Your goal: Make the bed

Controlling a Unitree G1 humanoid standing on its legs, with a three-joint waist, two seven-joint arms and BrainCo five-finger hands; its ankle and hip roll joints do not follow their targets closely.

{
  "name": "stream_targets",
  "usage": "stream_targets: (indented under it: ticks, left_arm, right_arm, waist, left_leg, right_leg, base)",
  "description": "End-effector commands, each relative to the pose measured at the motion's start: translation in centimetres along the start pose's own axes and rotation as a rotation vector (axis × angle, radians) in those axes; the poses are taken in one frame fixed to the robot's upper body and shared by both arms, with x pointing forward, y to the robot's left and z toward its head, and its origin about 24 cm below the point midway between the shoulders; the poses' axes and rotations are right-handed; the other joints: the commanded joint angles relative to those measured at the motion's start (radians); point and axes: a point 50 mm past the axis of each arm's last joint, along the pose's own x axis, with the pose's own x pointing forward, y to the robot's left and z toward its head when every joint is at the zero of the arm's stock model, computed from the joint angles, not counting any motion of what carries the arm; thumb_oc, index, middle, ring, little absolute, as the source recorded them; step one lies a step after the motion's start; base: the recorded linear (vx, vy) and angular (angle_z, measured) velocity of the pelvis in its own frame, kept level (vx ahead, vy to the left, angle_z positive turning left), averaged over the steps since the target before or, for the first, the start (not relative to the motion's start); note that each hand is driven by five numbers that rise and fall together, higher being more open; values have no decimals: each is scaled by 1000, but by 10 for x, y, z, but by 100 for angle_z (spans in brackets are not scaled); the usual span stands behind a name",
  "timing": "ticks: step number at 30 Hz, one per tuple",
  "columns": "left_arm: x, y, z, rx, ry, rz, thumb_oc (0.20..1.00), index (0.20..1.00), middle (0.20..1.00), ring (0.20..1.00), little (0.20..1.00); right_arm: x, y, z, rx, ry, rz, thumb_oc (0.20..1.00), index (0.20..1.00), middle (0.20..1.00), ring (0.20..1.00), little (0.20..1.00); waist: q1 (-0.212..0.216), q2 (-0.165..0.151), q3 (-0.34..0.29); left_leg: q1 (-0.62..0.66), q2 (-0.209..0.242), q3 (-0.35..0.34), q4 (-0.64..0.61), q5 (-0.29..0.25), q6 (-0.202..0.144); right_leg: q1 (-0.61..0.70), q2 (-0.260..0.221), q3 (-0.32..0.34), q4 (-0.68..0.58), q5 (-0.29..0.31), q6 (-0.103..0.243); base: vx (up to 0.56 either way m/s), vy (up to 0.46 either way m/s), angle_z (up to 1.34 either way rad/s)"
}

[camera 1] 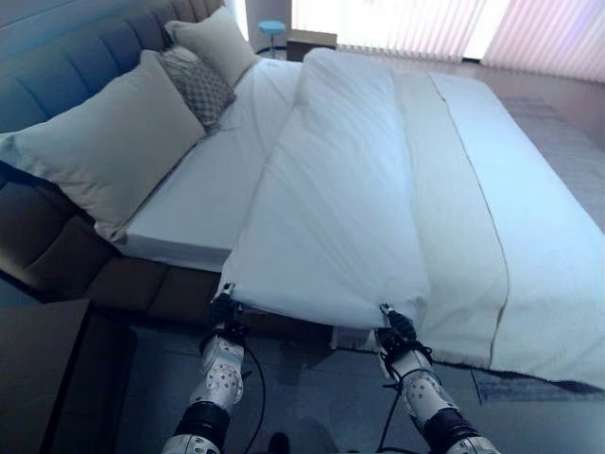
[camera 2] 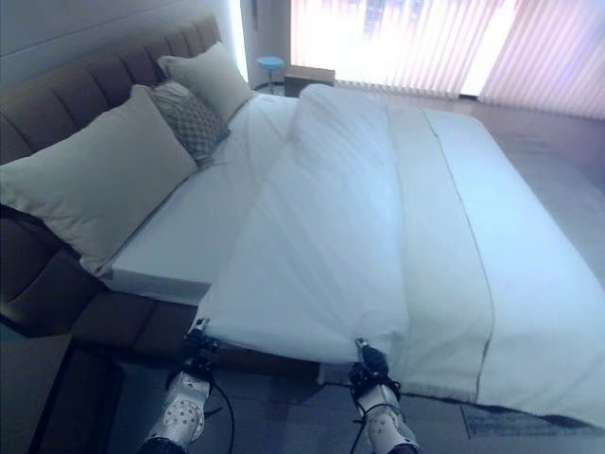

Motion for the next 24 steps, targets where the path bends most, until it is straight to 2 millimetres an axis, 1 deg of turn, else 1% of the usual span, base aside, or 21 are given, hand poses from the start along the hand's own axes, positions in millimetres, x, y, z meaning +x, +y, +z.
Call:
stream_targets:
  ticks: [1,2,3,5,6,8,9,10,11,12,13,14,15,16,17,18,19,20,21,22,24]
  left_arm:
    - [-3,42,50,31,-199,121,200,200,200,200,200]
    - [-3,42,50,31,-199,122,200,200,200,200,200]
    - [-5,48,49,28,-194,148,200,200,200,200,200]
    - [-8,58,41,43,-159,185,200,200,200,200,200]
    - [-8,60,38,46,-146,192,200,200,200,200,200]
    - [-7,60,30,51,-117,197,200,200,200,200,200]
    - [-7,61,28,55,-107,207,200,200,200,200,200]
    - [-6,62,27,51,-105,217,200,200,200,200,200]
    - [-6,65,24,49,-92,234,200,200,200,200,200]
    - [-6,68,18,52,-72,258,200,200,200,200,200]
    - [-6,68,18,52,-72,258,200,200,200,200,200]
    - [-5,72,14,68,-45,280,200,200,200,200,200]
    - [-6,72,13,76,-43,279,200,200,200,200,200]
    - [-4,74,9,95,-19,291,200,200,200,200,200]
    - [-2,71,9,126,-18,281,200,200,200,200,200]
    - [1,67,10,147,-19,272,200,200,200,200,200]
    - [3,68,9,186,-4,275,200,200,200,200,200]
    - [3,68,10,185,-4,275,200,200,200,200,200]
    - [6,70,9,249,14,286,200,200,200,200,200]
    - [7,72,10,263,13,299,200,200,200,200,200]
    - [10,68,12,292,9,303,200,200,200,200,200]
  right_arm:
    - [-11,-46,7,-36,-61,-145,200,200,200,200,200]
    - [-11,-46,7,-36,-61,-145,200,200,200,200,200]
    - [-12,-48,5,-41,-53,-156,200,200,200,200,200]
    - [-16,-59,-1,-52,-28,-188,200,200,200,200,200]
    - [-17,-61,-1,-47,-25,-195,200,200,200,200,200]
    - [-17,-67,3,-39,-38,-217,200,200,200,200,200]
    - [-16,-67,6,-44,-46,-216,200,200,200,200,200]
    - [-14,-66,10,-56,-58,-214,200,200,200,200,200]
    - [-13,-63,13,-60,-68,-210,200,200,200,200,200]
    - [-10,-61,17,-67,-77,-210,200,200,200,200,200]
    - [-10,-61,17,-67,-78,-210,200,200,200,200,200]
    - [-8,-60,19,-71,-83,-212,200,200,200,200,200]
    - [-7,-58,21,-77,-85,-208,200,200,200,200,200]
    - [-5,-58,23,-83,-92,-212,200,200,200,200,200]
    - [-3,-53,26,-87,-102,-205,200,200,200,200,200]
    - [0,-46,29,-94,-112,-191,200,200,200,200,200]
    - [2,-44,29,-92,-112,-197,200,200,200,200,200]
    - [2,-44,29,-91,-112,-196,200,200,200,200,200]
    - [6,-42,32,-116,-114,-209,200,200,200,200,200]
    - [9,-38,32,-128,-113,-211,200,200,200,200,200]
    - [15,-27,36,-149,-123,-204,200,200,200,200,200]
  waist:
    - [18,-22,-27]
    - [18,-22,-27]
    - [23,-18,-29]
    - [17,-10,-27]
    - [15,-6,-19]
    - [7,1,17]
    - [13,0,39]
    - [17,-1,56]
    - [19,-2,65]
    - [9,-3,71]
    - [8,-3,67]
    - [4,0,74]
    - [4,11,73]
    - [-2,16,76]
    - [-4,17,98]
    - [-6,17,111]
    - [-6,14,120]
    - [-5,14,120]
    - [-1,14,140]
    - [1,11,153]
    - [8,9,177]
  left_leg:
    - [-10,-17,36,-62,51,-64]
    - [-10,-17,36,-62,50,-64]
    - [-12,-18,44,-58,48,-61]
    - [-25,-21,40,-33,42,-57]
    - [-39,-25,36,-1,37,-59]
    - [-103,-32,24,87,34,-78]
    - [-135,-39,-1,129,35,-88]
    - [-164,-54,-45,168,21,-94]
    - [-170,-54,-72,178,5,-94]
    - [-195,-28,-81,178,3,-88]
    - [-199,-28,-81,179,3,-88]
    - [-206,-9,-73,157,8,-85]
    - [-205,-12,-77,126,20,-75]
    - [-203,-3,-66,77,41,-70]
    - [-213,-3,-69,53,54,-68]
    - [-225,-5,-70,42,61,-64]
    - [-235,-7,-66,29,71,-62]
    - [-235,-6,-65,29,71,-62]
    - [-248,-8,-52,19,76,-58]
    - [-258,-8,-47,19,79,-56]
    - [-281,-8,-35,22,80,-53]
  right_leg:
    - [-51,25,58,43,16,33]
    - [-51,25,58,42,17,33]
    - [-43,16,37,29,21,37]
    - [-41,20,45,29,16,31]
    - [-44,17,40,33,14,27]
    - [-61,3,21,47,10,19]
    - [-69,-5,24,53,13,16]
    - [-87,-11,30,60,19,16]
    - [-104,-16,38,63,27,19]
    - [-140,-29,46,59,43,29]
    - [-144,-29,45,60,43,29]
    - [-169,-32,50,62,47,33]
    - [-187,-27,53,63,49,33]
    - [-205,-25,54,62,54,31]
    - [-229,-25,53,61,59,29]
    - [-252,-24,61,62,64,29]
    - [-262,-25,65,56,75,29]
    - [-262,-25,65,56,75,29]
    - [-276,-27,74,45,91,32]
    - [-285,-27,84,36,102,35]
    - [-305,-28,97,29,116,41]
  base:
    - [-23,28,12]
    - [-26,9,32]
    - [-21,-11,44]
    - [-41,-18,33]
    - [-83,-13,15]
    - [-166,-6,21]
    - [-219,15,54]
    - [-196,31,53]
    - [-188,57,38]
    - [-113,45,2]
    - [-88,62,-7]
    - [-34,69,-9]
    - [-53,92,-16]
    - [-86,93,-18]
    - [-119,95,-17]
    - [-110,108,-7]
    - [-52,76,1]
    - [14,123,8]
    - [18,116,9]
    - [23,156,6]
    - [7,100,-12]
